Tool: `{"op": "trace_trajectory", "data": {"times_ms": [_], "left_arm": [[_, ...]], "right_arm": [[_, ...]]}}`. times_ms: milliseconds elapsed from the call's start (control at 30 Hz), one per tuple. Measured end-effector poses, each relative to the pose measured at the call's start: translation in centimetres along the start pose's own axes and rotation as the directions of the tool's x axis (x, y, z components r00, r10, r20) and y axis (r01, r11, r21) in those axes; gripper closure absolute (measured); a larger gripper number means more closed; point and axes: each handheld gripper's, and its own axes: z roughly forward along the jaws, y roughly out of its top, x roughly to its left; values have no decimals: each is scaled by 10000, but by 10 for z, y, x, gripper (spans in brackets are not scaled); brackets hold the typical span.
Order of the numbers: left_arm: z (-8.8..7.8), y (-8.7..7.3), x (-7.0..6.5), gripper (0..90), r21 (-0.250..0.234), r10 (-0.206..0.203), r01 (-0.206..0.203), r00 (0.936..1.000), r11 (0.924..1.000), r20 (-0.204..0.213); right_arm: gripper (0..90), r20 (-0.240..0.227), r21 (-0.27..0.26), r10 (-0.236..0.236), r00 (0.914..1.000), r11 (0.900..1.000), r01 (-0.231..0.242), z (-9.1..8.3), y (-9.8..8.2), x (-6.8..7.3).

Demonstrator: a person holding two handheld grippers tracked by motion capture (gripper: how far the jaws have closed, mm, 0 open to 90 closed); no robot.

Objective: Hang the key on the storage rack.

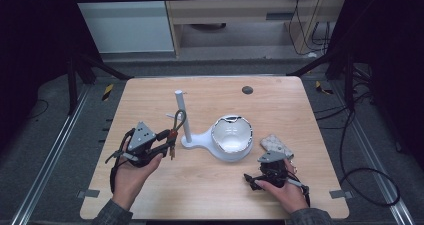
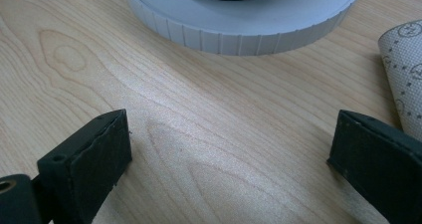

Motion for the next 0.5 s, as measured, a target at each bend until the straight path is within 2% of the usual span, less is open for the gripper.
{"op": "trace_trajectory", "data": {"times_ms": [500], "left_arm": [[15, -5, 10, 658, 278, -284, 289, 9994, 9992, -192]], "right_arm": [[28, -1, -1, -4, 10000, 10000, 4, 0, 0, 0]]}}
